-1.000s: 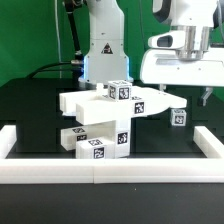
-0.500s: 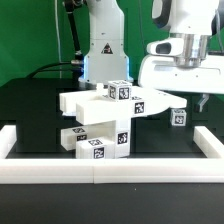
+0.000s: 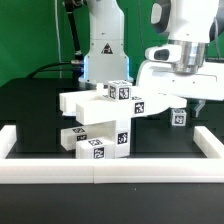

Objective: Assemble chair

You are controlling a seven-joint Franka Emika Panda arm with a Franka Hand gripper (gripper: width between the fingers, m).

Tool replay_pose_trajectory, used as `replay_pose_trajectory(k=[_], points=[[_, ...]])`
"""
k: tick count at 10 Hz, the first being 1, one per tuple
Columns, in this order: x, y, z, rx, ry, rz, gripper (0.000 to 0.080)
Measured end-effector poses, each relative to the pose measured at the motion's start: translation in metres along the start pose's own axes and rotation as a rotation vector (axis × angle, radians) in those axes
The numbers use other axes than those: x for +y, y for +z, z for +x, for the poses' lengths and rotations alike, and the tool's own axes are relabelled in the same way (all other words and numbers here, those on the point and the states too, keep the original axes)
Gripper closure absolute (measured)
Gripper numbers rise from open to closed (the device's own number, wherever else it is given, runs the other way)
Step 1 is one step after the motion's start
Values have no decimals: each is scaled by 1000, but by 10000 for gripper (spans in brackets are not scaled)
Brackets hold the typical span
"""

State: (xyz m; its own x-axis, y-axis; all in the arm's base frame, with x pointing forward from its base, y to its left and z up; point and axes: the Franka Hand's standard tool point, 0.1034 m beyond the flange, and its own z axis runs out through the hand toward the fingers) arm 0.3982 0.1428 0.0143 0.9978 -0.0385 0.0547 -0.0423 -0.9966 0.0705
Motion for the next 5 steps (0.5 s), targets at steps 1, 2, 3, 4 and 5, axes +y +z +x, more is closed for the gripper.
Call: replay_pose_trajectory(k=[1,2,3,4,5], points=[[-1,-1,3,2,0,2,151],[-3,-2,6,5,1,4,151],[-3,-1,7,6,0,3,164],[-4,0,7,6,-1,1,164],[-4,1,7,5,-3,1,341]])
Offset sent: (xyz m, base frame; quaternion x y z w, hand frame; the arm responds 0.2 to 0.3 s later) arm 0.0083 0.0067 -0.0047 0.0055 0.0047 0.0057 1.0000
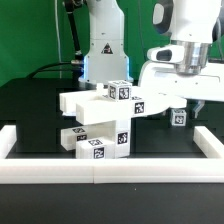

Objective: Assemble chair

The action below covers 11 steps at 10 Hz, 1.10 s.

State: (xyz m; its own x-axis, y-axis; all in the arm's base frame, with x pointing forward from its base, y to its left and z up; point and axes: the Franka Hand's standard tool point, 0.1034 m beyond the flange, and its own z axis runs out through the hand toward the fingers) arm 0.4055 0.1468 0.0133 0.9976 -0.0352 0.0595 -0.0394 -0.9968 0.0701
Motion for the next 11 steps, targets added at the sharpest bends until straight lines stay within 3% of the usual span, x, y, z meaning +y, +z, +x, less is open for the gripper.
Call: replay_pose_trajectory(k=[1,6,9,11], points=[[0,0,0,1,0,0,515],[-1,-6,3,1,5,8,511],[-6,-24,3,-3,17,37,511],[-8,-46,4,-17,30,70,509]])
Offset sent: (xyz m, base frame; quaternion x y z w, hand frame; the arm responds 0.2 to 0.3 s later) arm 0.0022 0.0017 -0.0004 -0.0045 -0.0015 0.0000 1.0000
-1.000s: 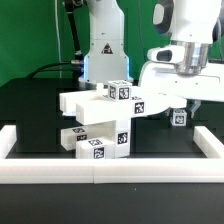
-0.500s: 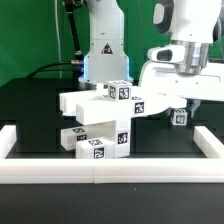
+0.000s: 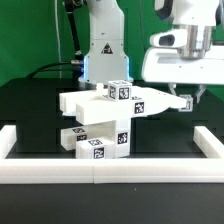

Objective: Assemble chair

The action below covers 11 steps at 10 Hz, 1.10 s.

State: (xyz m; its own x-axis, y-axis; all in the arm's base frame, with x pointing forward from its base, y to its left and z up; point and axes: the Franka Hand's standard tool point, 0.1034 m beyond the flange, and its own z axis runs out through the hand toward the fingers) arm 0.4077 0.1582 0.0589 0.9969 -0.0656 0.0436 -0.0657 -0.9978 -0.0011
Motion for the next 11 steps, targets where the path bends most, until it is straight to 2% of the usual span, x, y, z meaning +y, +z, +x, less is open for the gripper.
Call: replay_pose_trajectory(k=[2,4,5,6,10,11], points=[[-2,-22,2,-24,1,28,509],[5,-44,13,-37,-16,39,509],[8,-55,22,-46,-27,35,509],[6,-62,30,-39,-76,5,509],[8,-60,30,-33,-70,7,509],[18,-63,34,-35,-141,4,509]])
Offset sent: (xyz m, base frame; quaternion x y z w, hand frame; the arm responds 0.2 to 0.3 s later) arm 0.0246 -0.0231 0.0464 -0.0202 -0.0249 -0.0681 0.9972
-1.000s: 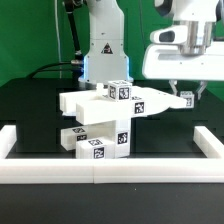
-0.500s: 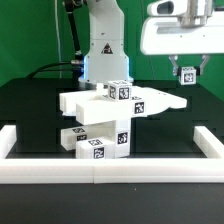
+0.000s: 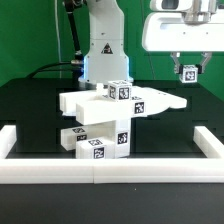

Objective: Assemble chair

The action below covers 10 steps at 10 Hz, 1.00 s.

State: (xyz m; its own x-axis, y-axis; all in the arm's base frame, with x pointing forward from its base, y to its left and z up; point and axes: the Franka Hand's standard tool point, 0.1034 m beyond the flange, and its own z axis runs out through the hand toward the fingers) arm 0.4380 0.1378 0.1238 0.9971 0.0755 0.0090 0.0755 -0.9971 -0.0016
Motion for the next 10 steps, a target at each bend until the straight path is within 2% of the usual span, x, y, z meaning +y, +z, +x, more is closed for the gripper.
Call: replay_pose_trajectory(k=[2,4,6,8,10], points=[[40,-19,13,4,-72,17,509],[65,-28,23,10,-110,19,509],[62,-26,21,7,-104,18,509],[65,-26,21,7,-135,18,509],[92,-25,24,8,-228,11,509]])
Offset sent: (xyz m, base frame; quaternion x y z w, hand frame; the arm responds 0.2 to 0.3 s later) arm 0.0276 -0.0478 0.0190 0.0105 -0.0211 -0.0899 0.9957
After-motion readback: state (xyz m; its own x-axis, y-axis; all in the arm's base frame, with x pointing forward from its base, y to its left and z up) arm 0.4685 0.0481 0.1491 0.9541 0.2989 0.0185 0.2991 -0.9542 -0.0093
